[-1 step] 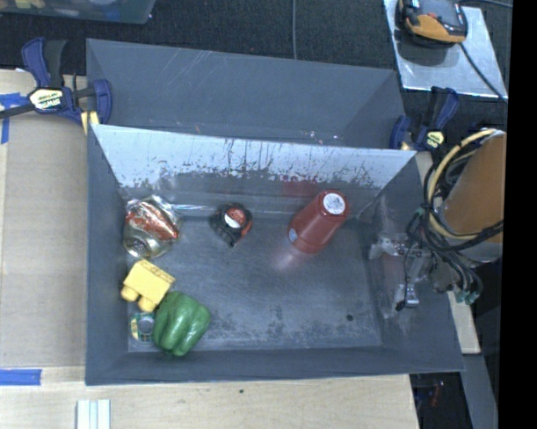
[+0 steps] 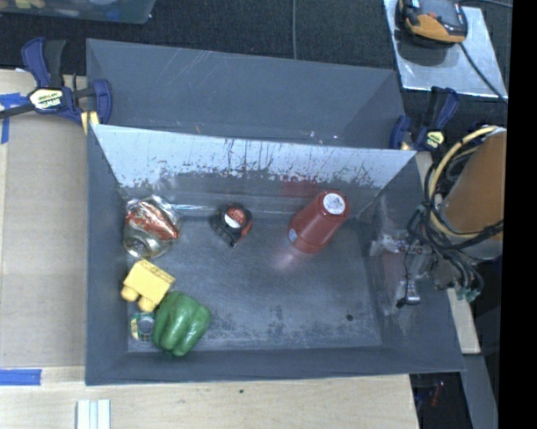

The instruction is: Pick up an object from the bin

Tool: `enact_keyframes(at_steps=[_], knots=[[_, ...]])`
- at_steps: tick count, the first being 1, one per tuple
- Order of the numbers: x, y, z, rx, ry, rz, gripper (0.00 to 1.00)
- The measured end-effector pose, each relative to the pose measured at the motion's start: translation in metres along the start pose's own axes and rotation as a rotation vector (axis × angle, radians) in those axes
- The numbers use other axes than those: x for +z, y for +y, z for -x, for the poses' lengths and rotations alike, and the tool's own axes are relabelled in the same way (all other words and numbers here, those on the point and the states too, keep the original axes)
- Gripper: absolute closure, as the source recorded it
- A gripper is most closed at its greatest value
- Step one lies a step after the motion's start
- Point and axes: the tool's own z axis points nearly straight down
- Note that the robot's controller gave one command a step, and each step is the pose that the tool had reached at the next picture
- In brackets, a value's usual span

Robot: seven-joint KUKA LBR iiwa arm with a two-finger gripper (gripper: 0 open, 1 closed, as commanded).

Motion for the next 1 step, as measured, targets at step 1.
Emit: enact_keyframes(at_steps=[1], knots=[[0.0608, 0.0070, -0.0179, 0.197, -0.006, -0.001, 0.00]])
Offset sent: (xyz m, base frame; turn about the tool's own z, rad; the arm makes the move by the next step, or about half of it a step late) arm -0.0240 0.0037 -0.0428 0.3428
